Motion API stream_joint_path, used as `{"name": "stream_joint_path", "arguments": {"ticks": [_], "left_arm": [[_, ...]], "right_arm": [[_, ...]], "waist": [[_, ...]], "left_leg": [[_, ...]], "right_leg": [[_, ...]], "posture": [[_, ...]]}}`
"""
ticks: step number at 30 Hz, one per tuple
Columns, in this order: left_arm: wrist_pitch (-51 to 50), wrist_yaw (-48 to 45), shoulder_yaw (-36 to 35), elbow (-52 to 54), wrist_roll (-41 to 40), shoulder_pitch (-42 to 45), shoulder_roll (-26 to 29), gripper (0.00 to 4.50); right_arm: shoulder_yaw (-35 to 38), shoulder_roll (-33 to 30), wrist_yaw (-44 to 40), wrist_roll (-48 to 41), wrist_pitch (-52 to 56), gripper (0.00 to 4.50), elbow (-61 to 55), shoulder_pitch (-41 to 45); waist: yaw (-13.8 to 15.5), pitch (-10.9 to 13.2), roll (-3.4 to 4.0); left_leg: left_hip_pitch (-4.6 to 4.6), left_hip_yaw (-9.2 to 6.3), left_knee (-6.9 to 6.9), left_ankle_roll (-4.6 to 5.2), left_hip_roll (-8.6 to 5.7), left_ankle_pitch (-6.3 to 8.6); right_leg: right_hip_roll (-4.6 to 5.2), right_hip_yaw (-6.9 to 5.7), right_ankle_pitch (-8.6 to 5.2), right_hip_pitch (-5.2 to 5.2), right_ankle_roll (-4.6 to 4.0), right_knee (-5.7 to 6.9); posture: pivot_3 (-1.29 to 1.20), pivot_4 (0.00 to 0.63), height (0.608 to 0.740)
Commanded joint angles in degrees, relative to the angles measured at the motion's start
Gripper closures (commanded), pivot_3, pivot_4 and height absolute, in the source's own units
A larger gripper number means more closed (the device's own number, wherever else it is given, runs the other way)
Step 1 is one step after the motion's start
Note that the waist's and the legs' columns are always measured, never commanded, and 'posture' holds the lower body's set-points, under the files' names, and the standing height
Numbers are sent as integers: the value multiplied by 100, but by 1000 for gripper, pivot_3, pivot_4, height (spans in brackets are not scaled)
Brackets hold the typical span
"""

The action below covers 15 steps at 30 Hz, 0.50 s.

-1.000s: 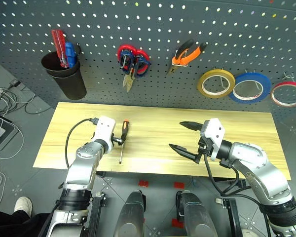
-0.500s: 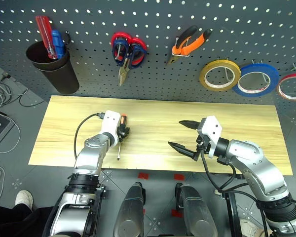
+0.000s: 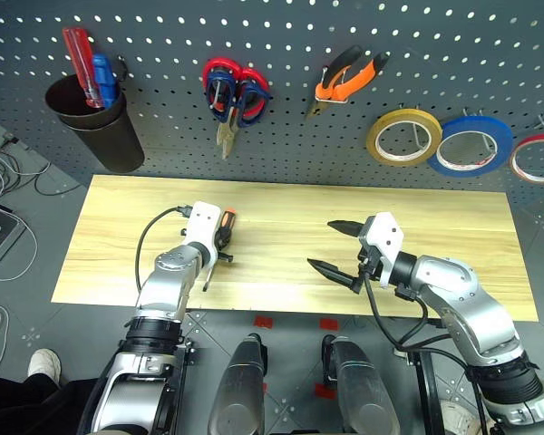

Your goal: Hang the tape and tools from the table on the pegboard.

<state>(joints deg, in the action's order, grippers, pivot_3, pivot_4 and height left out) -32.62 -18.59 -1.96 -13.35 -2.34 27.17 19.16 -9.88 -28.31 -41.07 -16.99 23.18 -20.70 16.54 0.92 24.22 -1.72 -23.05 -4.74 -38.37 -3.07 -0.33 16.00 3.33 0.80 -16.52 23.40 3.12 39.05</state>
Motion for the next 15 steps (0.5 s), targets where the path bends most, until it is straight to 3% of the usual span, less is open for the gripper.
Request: {"name": "stream_joint_path", "arguments": {"ticks": [1, 9, 15], "left_arm": [[17, -129, 100, 608, 11, -274, 121, 3671], [236, -205, 253, 2413, 116, -943, 338, 3671], [406, 387, 292, 3686, 685, -1347, 327, 3671]], "right_arm": [[141, 67, -33, -97, -171, 0, -126, -7], [592, 308, -19, -908, -11, 0, -782, -365], [766, 588, 344, -1391, 138, 0, -1275, -408]], "waist": [[0, -2, -2], [31, -99, -18], [49, -435, -21]], "left_leg": [[-1, 0, 3, -1, 0, -1], [-81, -15, 15, -41, 10, -24], [-88, -12, 27, -54, -2, -31]], "right_leg": [[0, 0, 0, 1, 0, -2], [21, -22, 2, 82, 0, -4], [28, -35, 2, 82, -1, -12]], "posture": [[71, 412, 740], [98, 289, 740], [110, 214, 740]]}}
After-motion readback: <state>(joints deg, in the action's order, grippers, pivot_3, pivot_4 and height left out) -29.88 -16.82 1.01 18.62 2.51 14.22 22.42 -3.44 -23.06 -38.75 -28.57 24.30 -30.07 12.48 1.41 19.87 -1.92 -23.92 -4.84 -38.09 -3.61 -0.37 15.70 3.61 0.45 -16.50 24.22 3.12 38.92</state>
